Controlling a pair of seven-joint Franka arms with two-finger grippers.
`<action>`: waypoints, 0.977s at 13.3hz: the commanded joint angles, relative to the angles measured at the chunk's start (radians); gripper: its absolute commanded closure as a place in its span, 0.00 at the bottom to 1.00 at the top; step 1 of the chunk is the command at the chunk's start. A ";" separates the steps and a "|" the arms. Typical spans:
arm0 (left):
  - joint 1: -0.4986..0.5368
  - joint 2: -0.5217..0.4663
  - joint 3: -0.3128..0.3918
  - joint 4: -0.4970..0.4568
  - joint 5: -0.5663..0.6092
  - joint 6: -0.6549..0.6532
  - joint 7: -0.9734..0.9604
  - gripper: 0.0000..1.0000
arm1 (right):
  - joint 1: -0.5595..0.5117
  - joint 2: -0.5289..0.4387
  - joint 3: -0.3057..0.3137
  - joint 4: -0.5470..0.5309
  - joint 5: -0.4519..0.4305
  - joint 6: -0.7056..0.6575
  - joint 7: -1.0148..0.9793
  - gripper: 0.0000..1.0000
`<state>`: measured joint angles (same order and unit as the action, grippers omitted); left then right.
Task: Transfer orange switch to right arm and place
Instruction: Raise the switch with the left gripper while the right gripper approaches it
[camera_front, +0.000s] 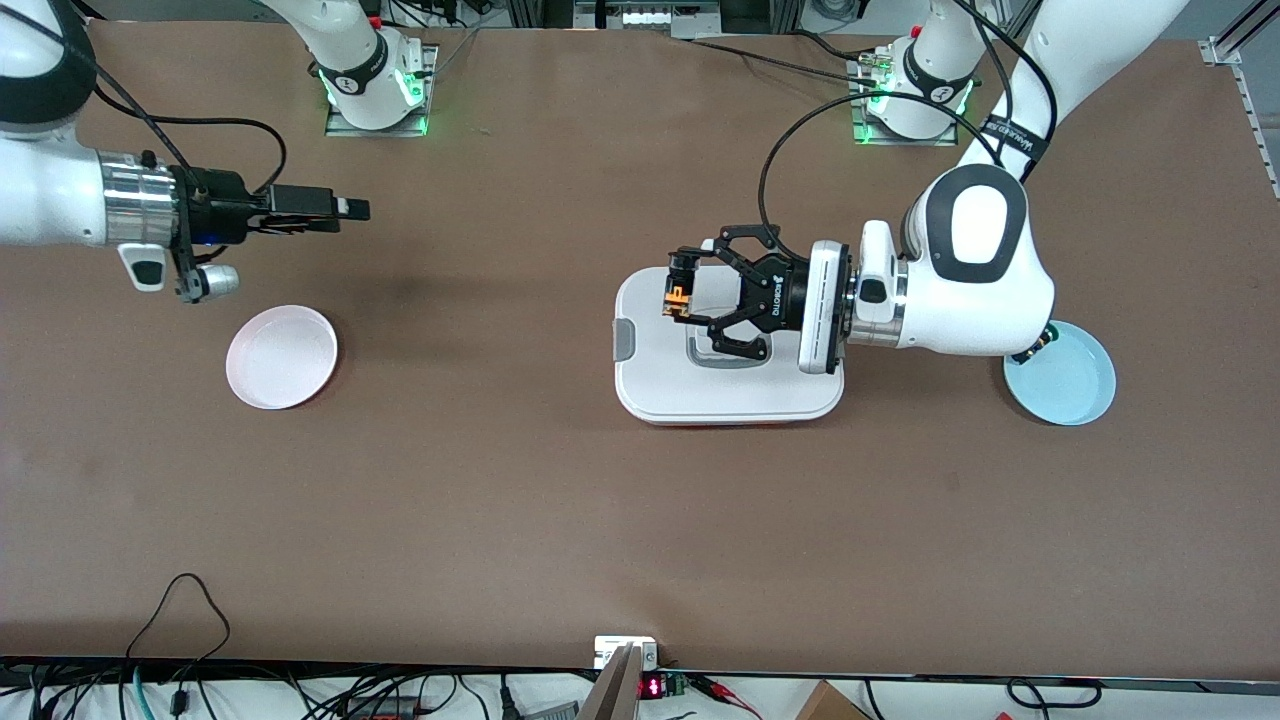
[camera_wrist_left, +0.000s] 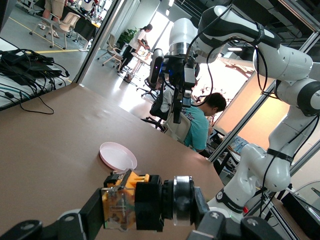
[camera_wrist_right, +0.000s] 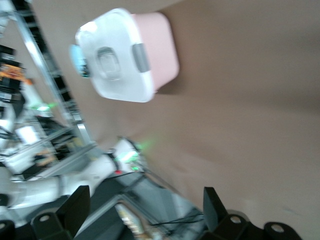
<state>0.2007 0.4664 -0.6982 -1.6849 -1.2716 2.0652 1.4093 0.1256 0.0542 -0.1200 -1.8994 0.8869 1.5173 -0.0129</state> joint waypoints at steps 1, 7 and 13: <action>0.011 -0.032 -0.047 -0.049 -0.070 0.082 0.060 0.99 | 0.009 -0.014 0.008 -0.090 0.160 0.026 0.031 0.00; 0.008 -0.032 -0.049 -0.052 -0.087 0.084 0.060 0.99 | 0.156 0.003 0.008 -0.167 0.449 0.155 0.124 0.00; 0.014 -0.031 -0.049 -0.052 -0.087 0.081 0.062 0.99 | 0.247 0.105 0.008 -0.164 0.685 0.175 0.174 0.00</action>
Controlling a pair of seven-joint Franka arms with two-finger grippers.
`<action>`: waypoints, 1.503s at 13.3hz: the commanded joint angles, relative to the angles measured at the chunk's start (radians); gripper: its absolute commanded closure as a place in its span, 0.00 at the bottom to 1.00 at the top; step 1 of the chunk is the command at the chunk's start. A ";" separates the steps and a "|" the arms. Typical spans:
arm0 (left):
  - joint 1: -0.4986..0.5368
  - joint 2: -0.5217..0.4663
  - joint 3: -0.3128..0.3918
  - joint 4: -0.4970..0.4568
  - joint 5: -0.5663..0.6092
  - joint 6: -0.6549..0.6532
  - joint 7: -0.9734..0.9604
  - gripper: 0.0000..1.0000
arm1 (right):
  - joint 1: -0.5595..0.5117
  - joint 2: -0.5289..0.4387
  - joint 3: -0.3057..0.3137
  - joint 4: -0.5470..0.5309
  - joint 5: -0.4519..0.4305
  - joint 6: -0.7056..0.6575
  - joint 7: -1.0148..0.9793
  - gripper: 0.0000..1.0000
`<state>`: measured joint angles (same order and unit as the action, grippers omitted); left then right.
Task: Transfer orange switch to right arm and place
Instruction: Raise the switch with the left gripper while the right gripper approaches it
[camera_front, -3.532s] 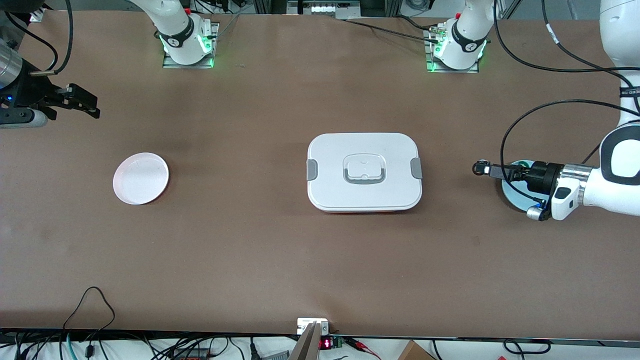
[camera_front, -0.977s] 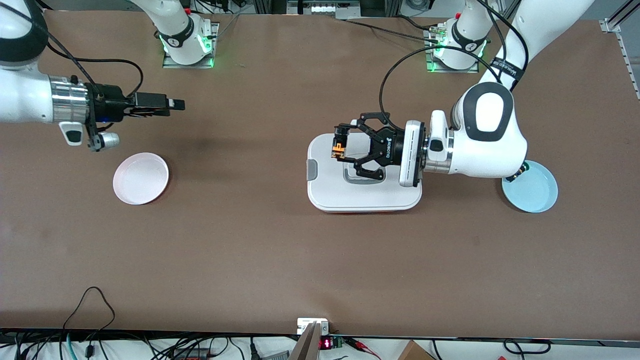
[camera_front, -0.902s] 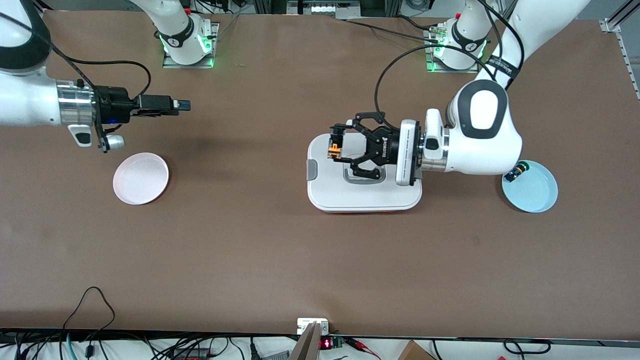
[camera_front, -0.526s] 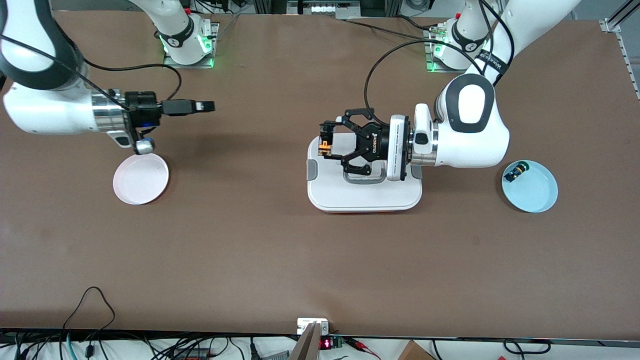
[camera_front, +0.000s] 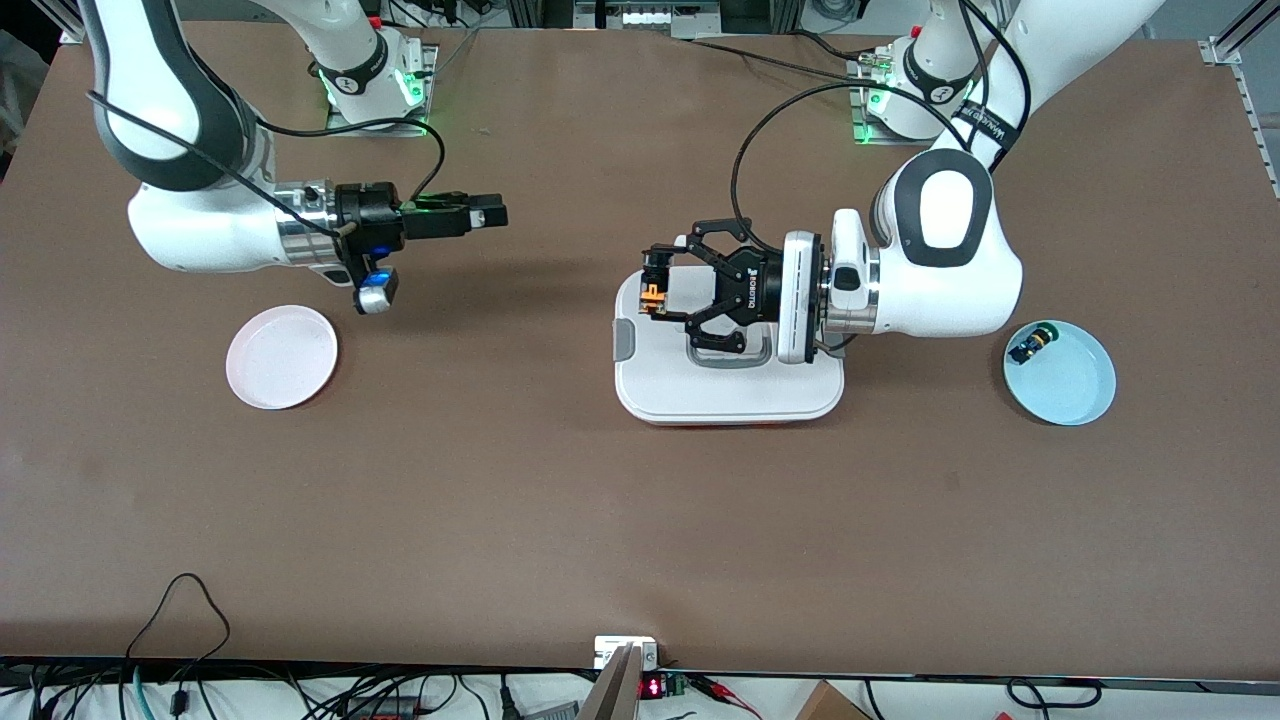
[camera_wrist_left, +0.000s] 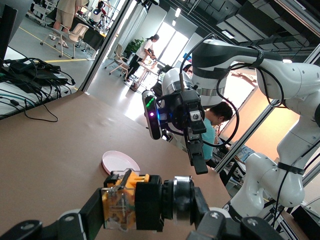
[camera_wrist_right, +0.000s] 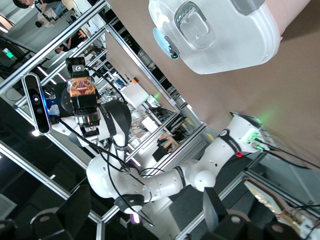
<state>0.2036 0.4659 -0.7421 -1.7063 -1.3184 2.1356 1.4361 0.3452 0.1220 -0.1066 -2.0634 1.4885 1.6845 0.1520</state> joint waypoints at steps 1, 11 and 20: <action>0.014 -0.032 -0.006 -0.030 -0.041 0.010 0.035 0.99 | 0.040 0.047 -0.005 0.008 0.122 0.012 0.012 0.00; 0.016 -0.032 -0.005 -0.039 -0.041 0.001 0.037 0.99 | 0.210 0.096 -0.004 0.077 0.322 0.193 0.127 0.00; 0.016 -0.032 -0.006 -0.038 -0.041 0.001 0.037 0.99 | 0.250 0.186 0.001 0.203 0.423 0.323 0.130 0.00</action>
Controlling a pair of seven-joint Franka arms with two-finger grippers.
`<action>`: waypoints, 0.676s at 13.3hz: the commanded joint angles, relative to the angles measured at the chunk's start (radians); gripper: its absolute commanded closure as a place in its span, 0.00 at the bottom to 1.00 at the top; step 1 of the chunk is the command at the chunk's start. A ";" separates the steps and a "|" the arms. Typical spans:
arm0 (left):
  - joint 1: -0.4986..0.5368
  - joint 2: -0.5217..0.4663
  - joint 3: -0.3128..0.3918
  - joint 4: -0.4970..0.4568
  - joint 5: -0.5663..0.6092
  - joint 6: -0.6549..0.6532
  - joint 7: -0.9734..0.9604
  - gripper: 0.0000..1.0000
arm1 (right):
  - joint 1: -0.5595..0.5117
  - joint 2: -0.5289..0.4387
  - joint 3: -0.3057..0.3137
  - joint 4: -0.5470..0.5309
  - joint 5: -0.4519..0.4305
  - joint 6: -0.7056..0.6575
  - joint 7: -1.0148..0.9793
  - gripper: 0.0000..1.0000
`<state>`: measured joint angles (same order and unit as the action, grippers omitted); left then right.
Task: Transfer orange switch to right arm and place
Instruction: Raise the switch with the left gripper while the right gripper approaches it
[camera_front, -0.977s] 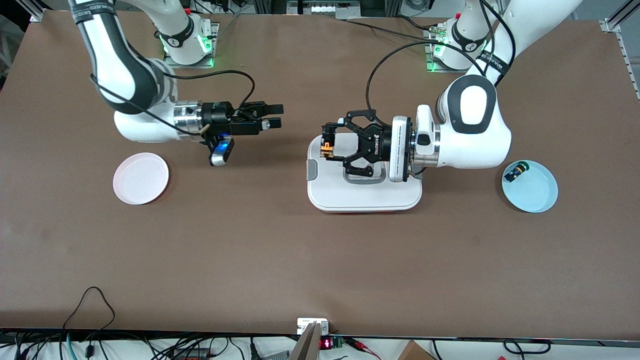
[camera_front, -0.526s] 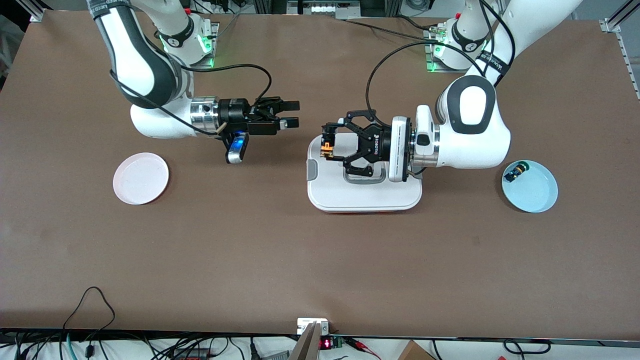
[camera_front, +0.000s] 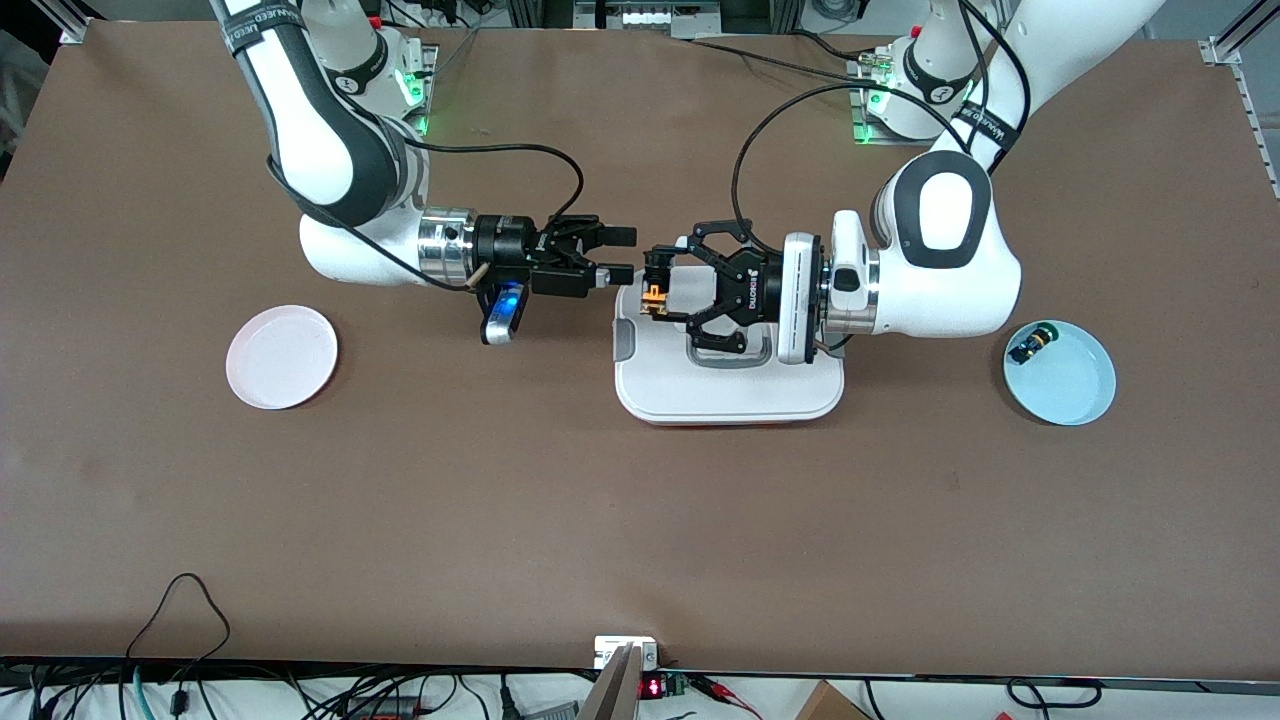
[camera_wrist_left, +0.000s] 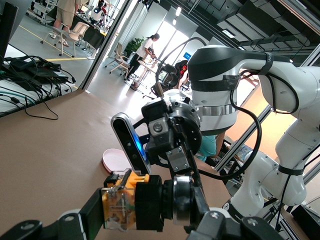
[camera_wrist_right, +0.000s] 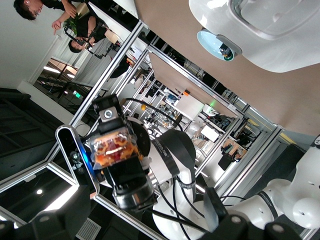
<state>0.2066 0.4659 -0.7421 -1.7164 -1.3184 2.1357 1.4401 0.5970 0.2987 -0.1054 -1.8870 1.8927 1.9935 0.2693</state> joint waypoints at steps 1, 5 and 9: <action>0.013 -0.032 -0.005 -0.028 -0.041 0.001 0.033 0.99 | -0.005 0.013 0.000 0.028 0.019 0.014 0.013 0.00; 0.013 -0.032 -0.005 -0.028 -0.041 0.001 0.033 0.99 | 0.007 0.019 0.000 0.028 0.049 0.014 0.011 0.00; 0.013 -0.032 -0.005 -0.029 -0.041 0.001 0.033 1.00 | 0.014 0.039 0.000 0.062 0.065 0.019 0.007 0.00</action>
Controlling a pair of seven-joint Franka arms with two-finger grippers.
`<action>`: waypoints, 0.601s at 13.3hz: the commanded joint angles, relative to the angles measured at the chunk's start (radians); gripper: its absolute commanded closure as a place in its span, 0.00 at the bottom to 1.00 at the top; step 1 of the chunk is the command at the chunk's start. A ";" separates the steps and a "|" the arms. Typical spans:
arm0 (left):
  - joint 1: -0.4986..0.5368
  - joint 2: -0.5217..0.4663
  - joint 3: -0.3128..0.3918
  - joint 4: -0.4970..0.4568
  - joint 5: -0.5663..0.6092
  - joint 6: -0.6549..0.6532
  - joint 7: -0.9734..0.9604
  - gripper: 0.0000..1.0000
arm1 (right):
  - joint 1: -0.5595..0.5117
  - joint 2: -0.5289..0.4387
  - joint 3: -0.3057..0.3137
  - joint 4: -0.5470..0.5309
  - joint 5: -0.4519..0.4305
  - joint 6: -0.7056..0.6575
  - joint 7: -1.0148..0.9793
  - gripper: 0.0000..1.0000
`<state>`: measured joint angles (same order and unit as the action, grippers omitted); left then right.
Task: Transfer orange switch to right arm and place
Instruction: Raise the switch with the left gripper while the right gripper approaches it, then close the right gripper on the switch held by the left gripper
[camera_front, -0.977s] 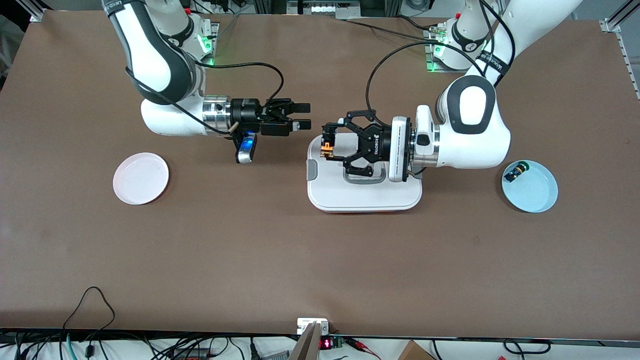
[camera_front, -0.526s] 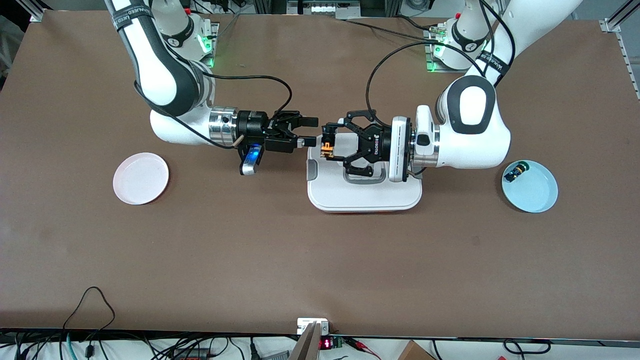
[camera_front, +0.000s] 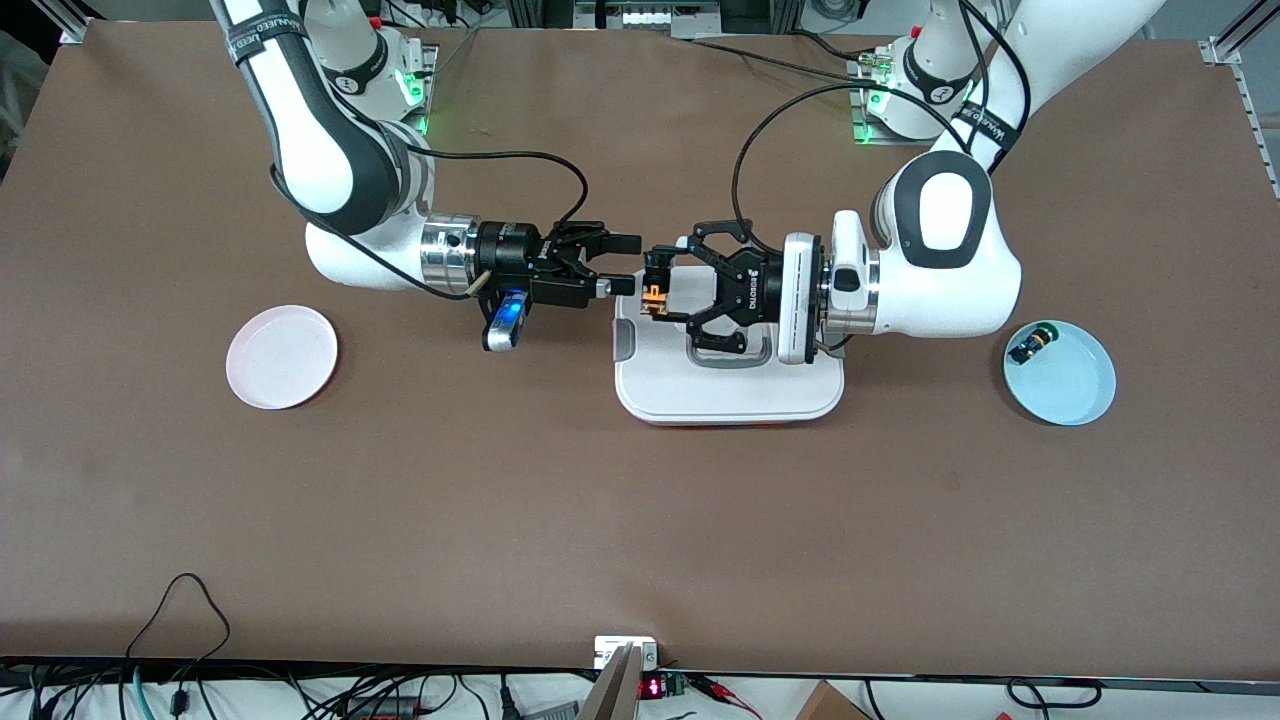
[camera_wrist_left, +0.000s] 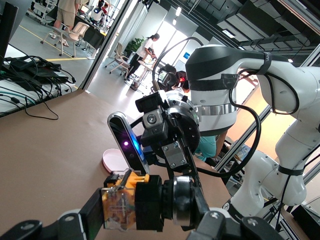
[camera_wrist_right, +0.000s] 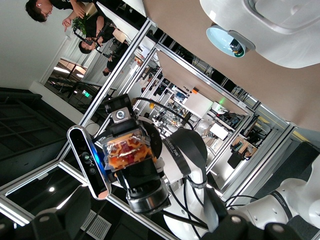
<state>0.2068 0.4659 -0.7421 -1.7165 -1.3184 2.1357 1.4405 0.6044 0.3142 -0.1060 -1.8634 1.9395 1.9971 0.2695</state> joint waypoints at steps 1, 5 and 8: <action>0.013 -0.032 -0.009 -0.044 -0.056 0.001 0.029 1.00 | 0.006 0.025 0.000 0.039 0.018 0.020 -0.001 0.00; 0.014 -0.041 -0.045 -0.072 -0.157 0.009 0.031 1.00 | 0.005 0.051 0.000 0.079 0.018 0.055 -0.006 0.00; 0.014 -0.041 -0.046 -0.071 -0.157 0.010 0.031 1.00 | 0.006 0.049 0.000 0.078 0.019 0.054 -0.006 0.00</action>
<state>0.2069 0.4637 -0.7801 -1.7575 -1.4386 2.1371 1.4461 0.6043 0.3522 -0.1061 -1.8081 1.9398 2.0370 0.2688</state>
